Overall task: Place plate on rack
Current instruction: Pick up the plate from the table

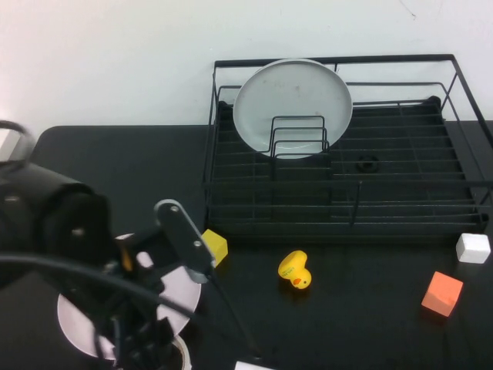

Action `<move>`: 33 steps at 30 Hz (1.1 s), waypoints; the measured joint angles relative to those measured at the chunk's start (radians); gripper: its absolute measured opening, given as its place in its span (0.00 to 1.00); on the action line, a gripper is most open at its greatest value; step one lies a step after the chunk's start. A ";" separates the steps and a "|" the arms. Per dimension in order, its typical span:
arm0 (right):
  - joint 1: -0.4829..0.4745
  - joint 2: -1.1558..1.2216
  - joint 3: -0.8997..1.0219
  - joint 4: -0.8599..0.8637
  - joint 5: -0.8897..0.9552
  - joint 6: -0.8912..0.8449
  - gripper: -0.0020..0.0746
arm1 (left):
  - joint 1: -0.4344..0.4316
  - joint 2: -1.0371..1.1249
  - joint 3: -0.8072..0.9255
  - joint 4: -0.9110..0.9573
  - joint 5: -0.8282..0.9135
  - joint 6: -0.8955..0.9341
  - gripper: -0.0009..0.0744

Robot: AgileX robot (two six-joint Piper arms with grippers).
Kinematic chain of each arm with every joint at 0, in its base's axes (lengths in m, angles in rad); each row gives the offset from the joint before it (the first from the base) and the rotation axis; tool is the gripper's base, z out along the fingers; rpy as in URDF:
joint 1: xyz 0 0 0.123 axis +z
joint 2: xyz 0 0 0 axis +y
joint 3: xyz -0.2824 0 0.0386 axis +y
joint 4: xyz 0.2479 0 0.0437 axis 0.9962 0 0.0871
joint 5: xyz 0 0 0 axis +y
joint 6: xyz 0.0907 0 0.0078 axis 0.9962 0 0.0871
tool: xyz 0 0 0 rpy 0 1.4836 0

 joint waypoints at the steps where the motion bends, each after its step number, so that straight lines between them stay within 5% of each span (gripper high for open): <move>1: 0.000 0.000 0.000 0.000 0.002 0.000 0.04 | 0.000 0.021 0.000 0.000 -0.020 0.000 0.55; 15: 0.000 0.000 0.000 0.000 0.020 -0.002 0.04 | -0.001 0.228 -0.007 0.053 -0.089 0.002 0.58; 33: 0.000 0.000 0.000 0.002 0.020 -0.013 0.04 | -0.001 0.317 0.056 0.188 -0.261 -0.132 0.50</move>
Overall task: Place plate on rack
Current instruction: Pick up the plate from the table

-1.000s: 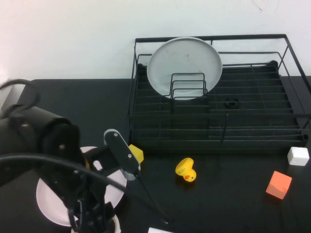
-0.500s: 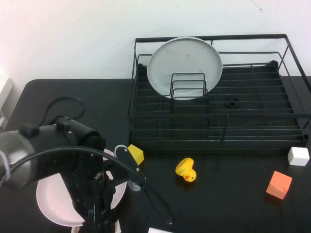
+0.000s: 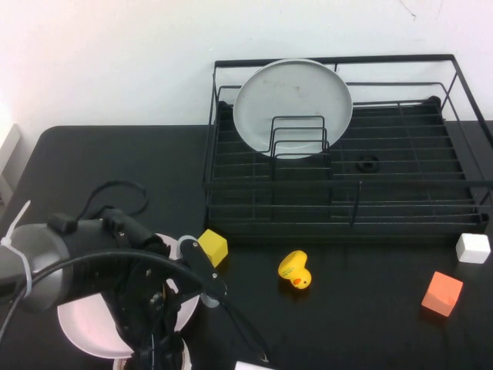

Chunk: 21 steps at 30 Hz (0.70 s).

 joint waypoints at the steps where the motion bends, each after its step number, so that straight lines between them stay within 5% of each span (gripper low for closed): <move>1: 0.000 0.000 0.000 0.000 0.000 -0.005 0.04 | 0.000 0.000 0.002 0.012 -0.008 -0.013 0.49; 4: 0.000 0.000 0.000 0.000 0.000 -0.012 0.04 | 0.000 0.000 0.007 0.070 -0.028 -0.089 0.45; 10: 0.000 0.000 0.000 0.004 0.000 -0.014 0.04 | 0.000 -0.002 0.013 0.168 -0.023 -0.222 0.09; 21: 0.000 0.000 0.000 0.007 0.000 -0.024 0.04 | -0.067 -0.161 0.015 0.175 0.031 -0.247 0.02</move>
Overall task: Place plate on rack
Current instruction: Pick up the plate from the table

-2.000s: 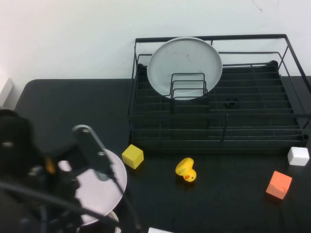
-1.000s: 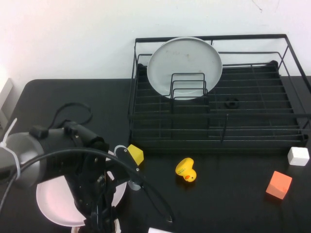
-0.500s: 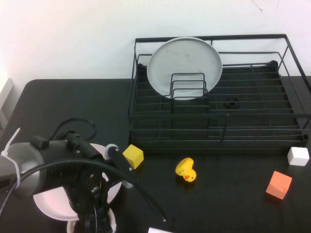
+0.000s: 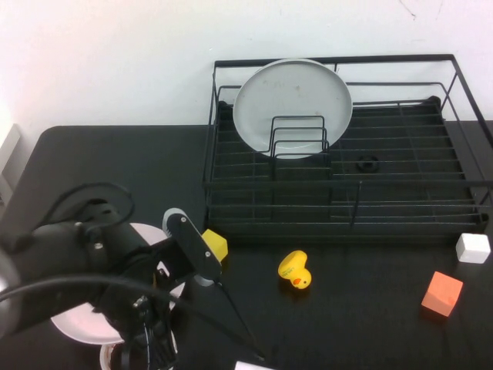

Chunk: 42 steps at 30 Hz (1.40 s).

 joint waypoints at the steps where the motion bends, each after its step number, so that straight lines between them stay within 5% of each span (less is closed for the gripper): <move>1: 0.000 0.000 0.000 0.000 0.000 0.000 0.04 | -0.013 -0.019 0.000 -0.004 0.011 -0.002 0.01; 16: 0.000 0.000 0.000 0.002 -0.022 -0.003 0.04 | -0.103 -0.150 0.004 0.026 0.098 -0.057 0.04; 19: 0.000 0.000 0.000 0.002 -0.022 -0.003 0.04 | -0.103 -0.108 0.004 0.028 0.104 -0.068 0.18; 24: 0.000 0.000 0.000 0.002 -0.022 -0.003 0.04 | -0.103 -0.014 0.004 0.070 0.089 -0.083 0.61; 27: 0.000 0.000 0.000 0.002 -0.022 -0.003 0.04 | -0.103 0.043 0.004 0.106 0.066 -0.142 0.69; 36: 0.000 0.000 0.000 0.002 -0.022 -0.003 0.04 | -0.092 0.149 0.004 0.216 0.004 -0.325 0.51; 42: 0.000 0.000 0.000 0.002 -0.022 -0.005 0.04 | 0.020 0.158 0.004 0.153 -0.047 -0.370 0.43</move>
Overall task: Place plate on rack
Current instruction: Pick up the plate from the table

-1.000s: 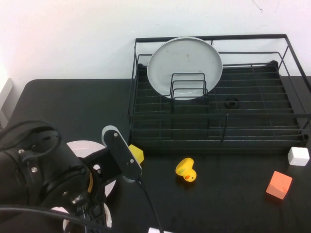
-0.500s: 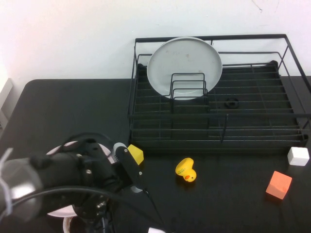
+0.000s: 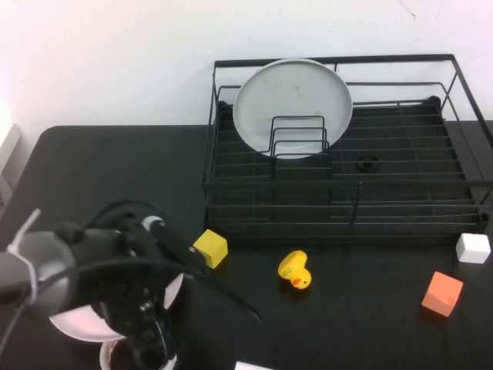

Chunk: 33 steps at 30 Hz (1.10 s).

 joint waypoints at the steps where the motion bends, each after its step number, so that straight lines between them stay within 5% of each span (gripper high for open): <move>1: 0.000 0.000 0.000 0.000 0.000 0.000 0.04 | 0.021 0.000 0.000 -0.022 -0.007 0.006 0.43; 12: 0.000 0.000 0.000 0.000 0.000 -0.002 0.04 | 0.078 0.000 0.000 -0.188 -0.043 0.193 0.42; 20: 0.000 0.000 0.000 -0.002 0.000 -0.002 0.04 | 0.078 -0.002 -0.002 -0.177 -0.050 0.207 0.07; 33: 0.000 0.000 0.000 -0.002 0.000 -0.003 0.04 | 0.078 -0.107 -0.004 -0.298 -0.033 0.268 0.02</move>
